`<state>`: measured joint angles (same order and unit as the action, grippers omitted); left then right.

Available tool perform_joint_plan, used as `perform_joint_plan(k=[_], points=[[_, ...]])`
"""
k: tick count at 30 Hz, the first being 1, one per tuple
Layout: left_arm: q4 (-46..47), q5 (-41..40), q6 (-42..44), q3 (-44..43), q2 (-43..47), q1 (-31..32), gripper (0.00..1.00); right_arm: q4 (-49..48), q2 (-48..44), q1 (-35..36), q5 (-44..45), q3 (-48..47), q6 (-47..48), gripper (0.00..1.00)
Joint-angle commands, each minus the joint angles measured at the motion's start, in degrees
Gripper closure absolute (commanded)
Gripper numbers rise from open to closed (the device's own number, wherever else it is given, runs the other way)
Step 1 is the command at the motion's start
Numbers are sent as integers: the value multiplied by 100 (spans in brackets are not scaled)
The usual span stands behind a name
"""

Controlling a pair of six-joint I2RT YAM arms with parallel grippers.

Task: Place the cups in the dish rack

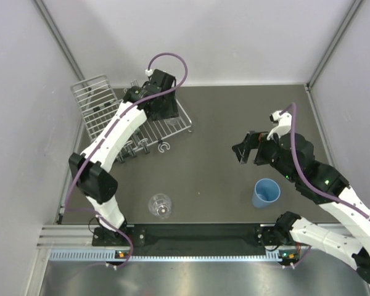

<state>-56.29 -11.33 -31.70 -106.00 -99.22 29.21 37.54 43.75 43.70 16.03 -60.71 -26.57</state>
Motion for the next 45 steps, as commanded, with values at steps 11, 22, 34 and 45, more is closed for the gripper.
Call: perform_joint_plan(k=[11, 22, 34, 45], points=[[-1912, -1179, -1602, -1670, -1766, -626, 100, 122, -340, -28, 163, 208, 161, 0], [-2219, -1196, -2076, -1924, -2286, -1101, 100, 113, -332, -37, 190, 261, 90, 0], [-2114, -897, -2015, -1881, -2462, -1427, 88, -18, -182, -55, 172, 305, 99, 0], [-2061, -853, -1980, -1863, -2637, -1445, 79, -1, -253, -55, 199, 305, 99, 0]])
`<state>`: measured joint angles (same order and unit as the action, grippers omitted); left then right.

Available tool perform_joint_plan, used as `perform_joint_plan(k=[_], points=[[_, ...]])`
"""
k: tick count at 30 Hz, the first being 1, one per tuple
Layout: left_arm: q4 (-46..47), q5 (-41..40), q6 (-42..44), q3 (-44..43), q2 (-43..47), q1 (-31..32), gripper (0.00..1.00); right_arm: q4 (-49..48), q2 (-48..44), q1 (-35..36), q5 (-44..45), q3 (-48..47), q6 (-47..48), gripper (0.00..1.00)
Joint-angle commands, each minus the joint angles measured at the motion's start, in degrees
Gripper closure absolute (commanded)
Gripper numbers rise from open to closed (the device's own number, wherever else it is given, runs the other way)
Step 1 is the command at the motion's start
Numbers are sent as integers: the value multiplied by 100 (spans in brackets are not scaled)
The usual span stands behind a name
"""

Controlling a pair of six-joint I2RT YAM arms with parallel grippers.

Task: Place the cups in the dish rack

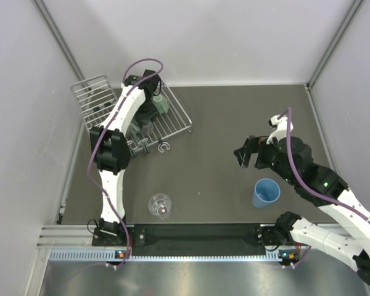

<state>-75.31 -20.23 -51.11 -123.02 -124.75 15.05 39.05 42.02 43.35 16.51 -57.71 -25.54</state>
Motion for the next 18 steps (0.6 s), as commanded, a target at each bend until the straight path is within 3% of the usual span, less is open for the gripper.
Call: perform_joint_plan(k=[1, 6, 13, 15, 18], points=[[-151, 45, -39, -152, -102, -28, 75, -161, -89, -20, 150, -3, 14, 0], [-107, 115, -39, -134, -129, -28, 50, -134, -115, -37, 151, -3, 23, 0], [-28, 133, -48, -117, -41, -28, 34, -108, -133, -46, 150, -3, 23, 0], [-28, 81, -30, -125, -23, -28, 25, -108, -141, -46, 150, 6, 23, 0], [-63, 37, 13, -169, -6, -28, 21, -82, -159, -46, 142, 6, 5, 0]])
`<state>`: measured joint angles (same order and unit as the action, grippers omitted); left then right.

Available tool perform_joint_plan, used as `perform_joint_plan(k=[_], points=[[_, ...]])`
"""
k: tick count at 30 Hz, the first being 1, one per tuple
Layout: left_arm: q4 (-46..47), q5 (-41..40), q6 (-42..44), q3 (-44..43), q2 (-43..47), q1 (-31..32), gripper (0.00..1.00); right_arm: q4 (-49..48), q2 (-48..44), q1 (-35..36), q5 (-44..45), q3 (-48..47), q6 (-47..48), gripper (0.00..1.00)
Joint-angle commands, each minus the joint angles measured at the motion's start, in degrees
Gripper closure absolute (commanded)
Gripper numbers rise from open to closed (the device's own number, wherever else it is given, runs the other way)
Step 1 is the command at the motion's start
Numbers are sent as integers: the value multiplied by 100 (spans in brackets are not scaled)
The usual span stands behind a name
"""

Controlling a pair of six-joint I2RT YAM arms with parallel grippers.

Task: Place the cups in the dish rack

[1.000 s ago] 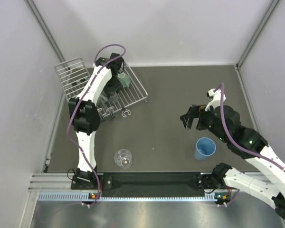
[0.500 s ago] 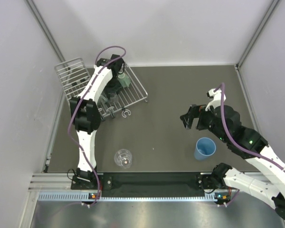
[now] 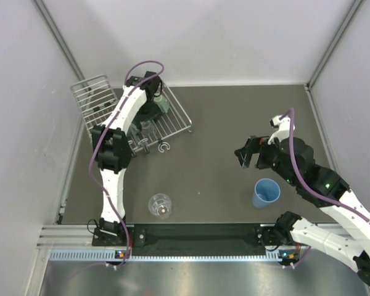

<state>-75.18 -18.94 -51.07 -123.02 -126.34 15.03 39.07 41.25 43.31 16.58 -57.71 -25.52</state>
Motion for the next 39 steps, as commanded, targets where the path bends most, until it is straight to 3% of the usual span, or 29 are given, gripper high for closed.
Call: perform_joint_plan(k=[1, 14, 20, 24, 27, 37, 39], points=[[-102, -101, 1, -187, 163, -17, 21, -84, -100, -51, 126, 14, -14, 0], [-58, 84, 308, -705, 602, 421, 21, -66, -118, -51, 74, -21, -111, 0], [-146, -294, 554, -680, 971, 1063, 22, 48, -74, -51, 30, -56, -252, 0], [-243, -926, 800, -487, 1374, 1870, 24, 83, -39, -51, -14, -38, -383, 0], [-278, -1121, 774, 57, 1813, 2285, 27, 83, 23, -51, -93, -47, -454, 0], [-366, -331, -411, 2307, 3870, 2786, 41, 40, 453, -51, -418, -73, -726, 0], [-131, -77, -762, 3088, 4465, 2830, 42, -13, 506, -59, -463, -30, -805, 0]])
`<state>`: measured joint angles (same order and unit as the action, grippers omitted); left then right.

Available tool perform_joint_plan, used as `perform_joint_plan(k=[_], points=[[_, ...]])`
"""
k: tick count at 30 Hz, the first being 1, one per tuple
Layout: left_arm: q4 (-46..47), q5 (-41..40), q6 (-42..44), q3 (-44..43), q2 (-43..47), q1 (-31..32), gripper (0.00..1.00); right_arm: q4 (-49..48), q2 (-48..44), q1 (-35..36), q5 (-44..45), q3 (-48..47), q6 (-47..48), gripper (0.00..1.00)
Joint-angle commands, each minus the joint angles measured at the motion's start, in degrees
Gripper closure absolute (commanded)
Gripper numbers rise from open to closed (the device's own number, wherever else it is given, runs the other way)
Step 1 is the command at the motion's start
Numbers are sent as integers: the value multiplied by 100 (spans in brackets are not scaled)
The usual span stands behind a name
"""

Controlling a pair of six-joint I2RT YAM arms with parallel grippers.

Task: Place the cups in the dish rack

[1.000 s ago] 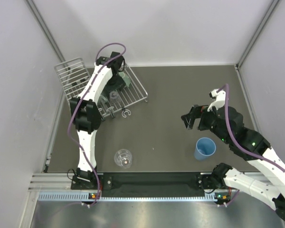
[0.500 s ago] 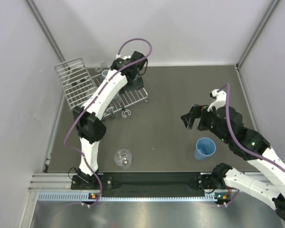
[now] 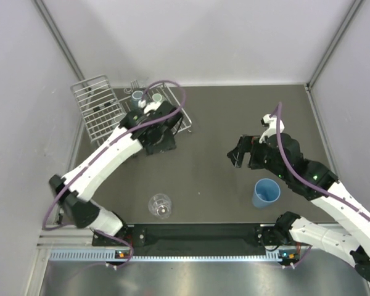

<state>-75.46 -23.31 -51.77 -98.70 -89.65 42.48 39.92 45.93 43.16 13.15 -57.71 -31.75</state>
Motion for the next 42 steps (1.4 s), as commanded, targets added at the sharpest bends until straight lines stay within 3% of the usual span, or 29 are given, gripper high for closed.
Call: perform_joint_plan(k=[1, 5, 10, 14, 16, 22, 32, 42], points=[[-22, 467, -781, 963, 1000, 111, 44, -116, 56, -35, -145, -12, -218, 0], [58, 845, -1177, 2360, 1878, 173, 46, -239, 47, -27, -295, 181, -402, 1], [5, 618, -1547, 2996, 2294, 515, 46, -283, 47, -35, -365, 357, -622, 1], [49, 792, -1494, 3049, 2136, 682, 46, -327, 39, -27, -427, 427, -727, 2], [136, 959, -1503, 3119, 2022, 727, 54, -327, 4, -35, -444, 454, -763, 2], [479, 1320, -1634, 3471, 1670, 876, 60, -266, -198, -35, -410, 568, -807, 2], [717, 1408, -1626, 3506, 1178, 1017, 56, -107, -304, -35, -260, 595, -745, 2], [946, 1514, -1688, 3699, 958, 1026, 58, -90, -278, -35, -199, 595, -640, 2]])
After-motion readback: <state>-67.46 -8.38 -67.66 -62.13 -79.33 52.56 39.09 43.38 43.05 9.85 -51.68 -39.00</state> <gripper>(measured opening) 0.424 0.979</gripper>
